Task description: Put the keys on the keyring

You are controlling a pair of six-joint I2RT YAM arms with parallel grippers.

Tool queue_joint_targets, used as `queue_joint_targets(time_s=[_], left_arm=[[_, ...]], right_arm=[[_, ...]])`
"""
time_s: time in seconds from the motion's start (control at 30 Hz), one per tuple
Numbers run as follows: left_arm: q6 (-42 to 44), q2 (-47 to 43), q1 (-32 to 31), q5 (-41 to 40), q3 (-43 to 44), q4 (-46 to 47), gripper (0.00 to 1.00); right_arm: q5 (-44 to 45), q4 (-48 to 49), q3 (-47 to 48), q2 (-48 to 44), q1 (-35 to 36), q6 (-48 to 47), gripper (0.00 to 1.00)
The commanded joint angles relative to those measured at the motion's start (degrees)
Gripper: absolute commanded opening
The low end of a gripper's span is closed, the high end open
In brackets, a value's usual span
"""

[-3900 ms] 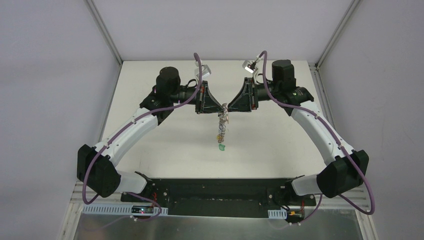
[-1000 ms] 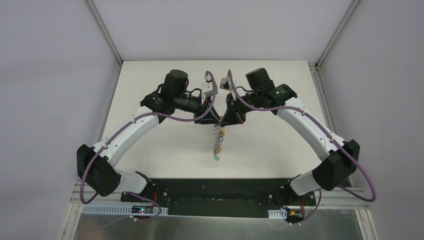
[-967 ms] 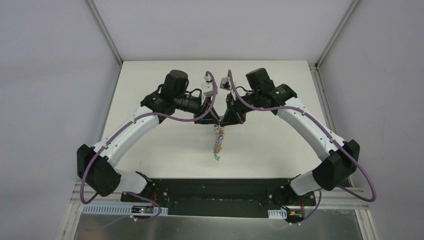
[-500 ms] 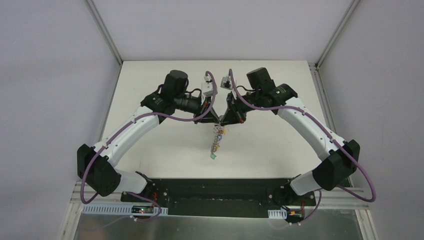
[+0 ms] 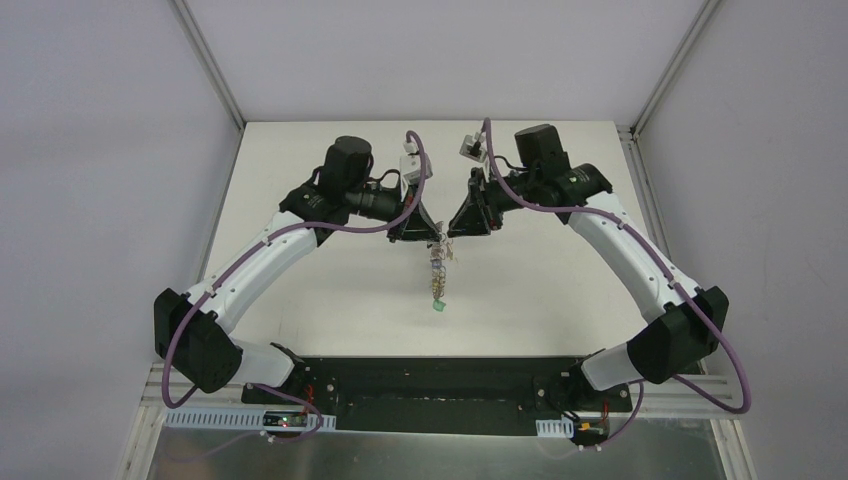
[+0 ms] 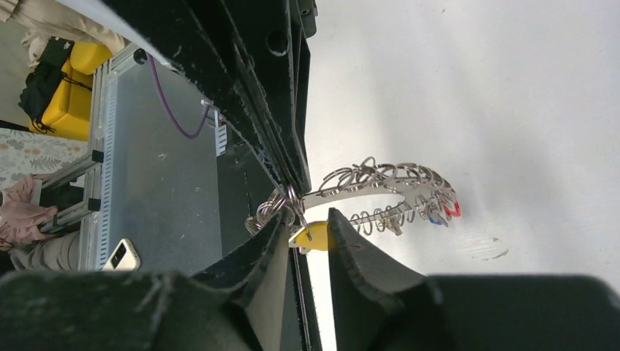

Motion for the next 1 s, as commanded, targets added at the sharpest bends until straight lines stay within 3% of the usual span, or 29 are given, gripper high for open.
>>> queue_joint_targets(time_s=[0.0,0.2,0.53,0.6,0.8,0.97], left_arm=[[-9.8,-2.2,1.5,4.6,1.3,10.9,0.0],[-21.0,-2.7,2.1,5.9,-2.3,24.1,0.0],[-26.0,-2.6,2.3,6.4,-3.9,30.3,0.0],[-26.6,-2.5,2.3,6.4,-4.0,30.9,0.0],[-26.8,-2.4,2.5,6.4,-3.9,31.2,0.0],[-26.6,-2.4,2.7,6.3,-4.0,31.4,0.0]], right_arm=[[-6.0,4.8,0.1,-3.5,-2.5,3.6,0.32],[-10.3,10.7,-2.2,-5.7,-6.2,9.3,0.46],[-10.9,12.5,-4.1,-5.1,-6.4,10.2,0.47],[-11.2,12.8,-4.4,-4.9,-6.4,10.3,0.44],[-12.4,14.0,-5.8,-5.1,-6.4,10.8,0.18],[-12.4,14.6,-6.7,-5.3,-6.4,11.0,0.09]])
